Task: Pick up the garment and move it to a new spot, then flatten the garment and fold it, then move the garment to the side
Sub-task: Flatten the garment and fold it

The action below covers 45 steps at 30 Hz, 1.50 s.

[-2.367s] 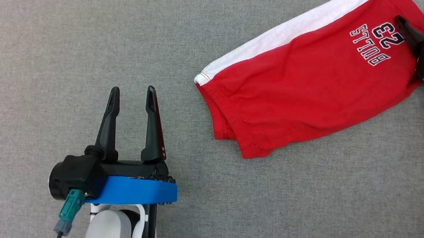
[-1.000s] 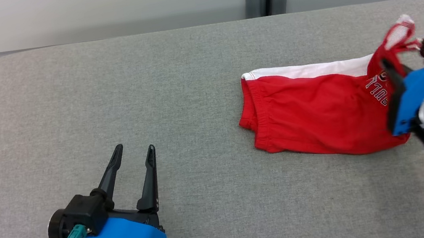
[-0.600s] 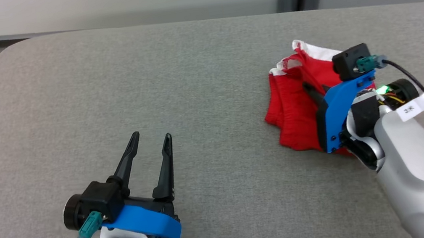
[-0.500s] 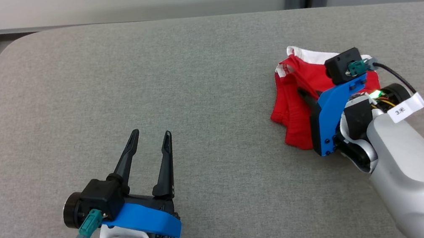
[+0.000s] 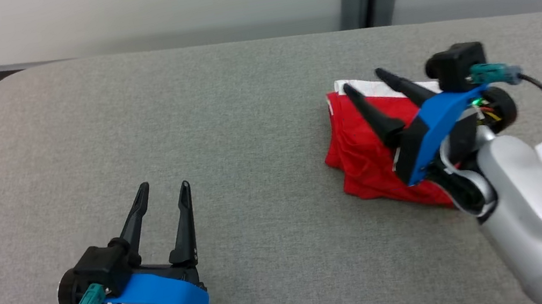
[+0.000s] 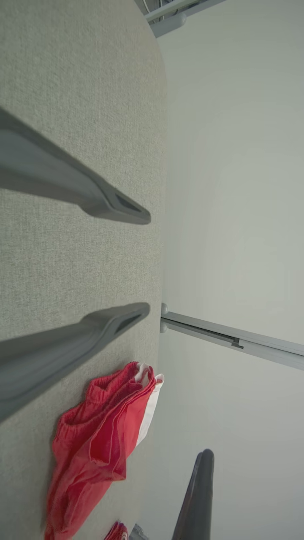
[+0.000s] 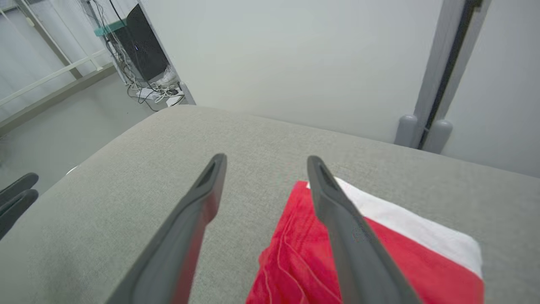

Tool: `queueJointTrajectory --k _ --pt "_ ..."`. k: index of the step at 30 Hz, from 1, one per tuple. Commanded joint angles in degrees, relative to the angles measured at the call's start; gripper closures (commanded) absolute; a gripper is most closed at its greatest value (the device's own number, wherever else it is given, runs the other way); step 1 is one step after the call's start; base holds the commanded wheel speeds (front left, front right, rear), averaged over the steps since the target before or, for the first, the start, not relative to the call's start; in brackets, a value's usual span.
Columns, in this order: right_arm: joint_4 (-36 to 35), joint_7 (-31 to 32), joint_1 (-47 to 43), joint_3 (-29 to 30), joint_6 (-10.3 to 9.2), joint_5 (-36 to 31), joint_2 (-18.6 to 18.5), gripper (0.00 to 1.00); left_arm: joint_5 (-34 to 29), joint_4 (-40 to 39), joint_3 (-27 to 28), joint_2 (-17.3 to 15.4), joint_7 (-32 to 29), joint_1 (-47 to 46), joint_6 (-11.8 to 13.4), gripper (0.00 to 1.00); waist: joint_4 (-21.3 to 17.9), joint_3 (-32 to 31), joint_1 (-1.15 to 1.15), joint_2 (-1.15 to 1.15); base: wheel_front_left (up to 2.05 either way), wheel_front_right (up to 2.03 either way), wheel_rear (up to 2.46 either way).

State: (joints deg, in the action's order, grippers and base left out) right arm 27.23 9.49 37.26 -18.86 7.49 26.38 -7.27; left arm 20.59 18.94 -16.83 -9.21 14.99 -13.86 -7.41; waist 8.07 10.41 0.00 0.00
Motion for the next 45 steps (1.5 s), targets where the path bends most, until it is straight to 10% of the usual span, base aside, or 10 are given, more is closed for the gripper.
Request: queueJointTrajectory --k 1,14,16,21,30,38,39,40,45 --pt "-0.8 -0.5 -1.5 0.7 0.02 -0.5 -1.2 0.00 -0.2 -0.1 0.6 -0.3 0.3 0.8 0.0 0.00 -1.5 -1.4 0.00 0.00 0.00 0.00 0.00" --pt "2.5 -6.0 -10.3 14.4 0.02 -12.6 -3.6 0.00 -1.5 -0.3 1.5 -0.3 0.3 -0.4 0.0 0.00 -3.3 -1.1 0.00 0.00 0.00 0.00 0.00" --pt "4.8 -7.2 -9.2 13.9 0.01 -14.2 -2.9 0.65 -1.5 0.0 0.8 -0.5 0.3 -1.6 -0.1 0.00 -2.7 -0.6 0.00 0.00 0.00 0.00 0.00" --pt "11.4 -9.6 -7.0 10.0 0.02 -18.1 -0.2 1.00 -0.9 0.5 0.2 -0.4 0.3 -3.6 -0.1 0.00 -1.5 0.0 0.00 0.00 0.00 0.00 0.00" --pt "16.1 -8.5 -7.7 -6.0 0.02 -12.4 3.4 1.00 0.0 1.5 0.6 -0.8 0.3 -1.6 -0.1 0.00 -1.2 -2.1 0.00 0.00 0.00 0.00 0.00" --pt "-2.8 -3.8 -14.6 -17.4 0.00 9.3 0.0 1.00 0.4 1.0 3.9 -0.8 0.3 2.3 0.3 0.00 -4.2 -4.9 0.00 0.00 0.00 0.00 0.00" --pt "-5.3 -4.5 -15.5 -16.7 0.01 10.1 -1.0 0.79 0.4 0.8 4.6 -0.7 0.2 2.7 0.4 0.00 -4.8 -5.2 0.00 0.00 0.00 0.00 0.00" --pt "-7.6 -5.4 -16.6 -15.3 0.01 10.6 -1.8 0.00 0.4 0.6 5.0 -0.6 0.3 3.1 0.4 0.00 -5.2 -5.5 0.00 0.00 0.00 0.00 0.00" --pt "-14.7 -10.2 -21.9 -3.7 0.02 7.3 -3.4 0.00 0.2 -0.2 8.0 -0.6 0.3 5.6 1.0 0.00 -8.3 -6.9 0.00 0.00 0.00 0.00 0.00"
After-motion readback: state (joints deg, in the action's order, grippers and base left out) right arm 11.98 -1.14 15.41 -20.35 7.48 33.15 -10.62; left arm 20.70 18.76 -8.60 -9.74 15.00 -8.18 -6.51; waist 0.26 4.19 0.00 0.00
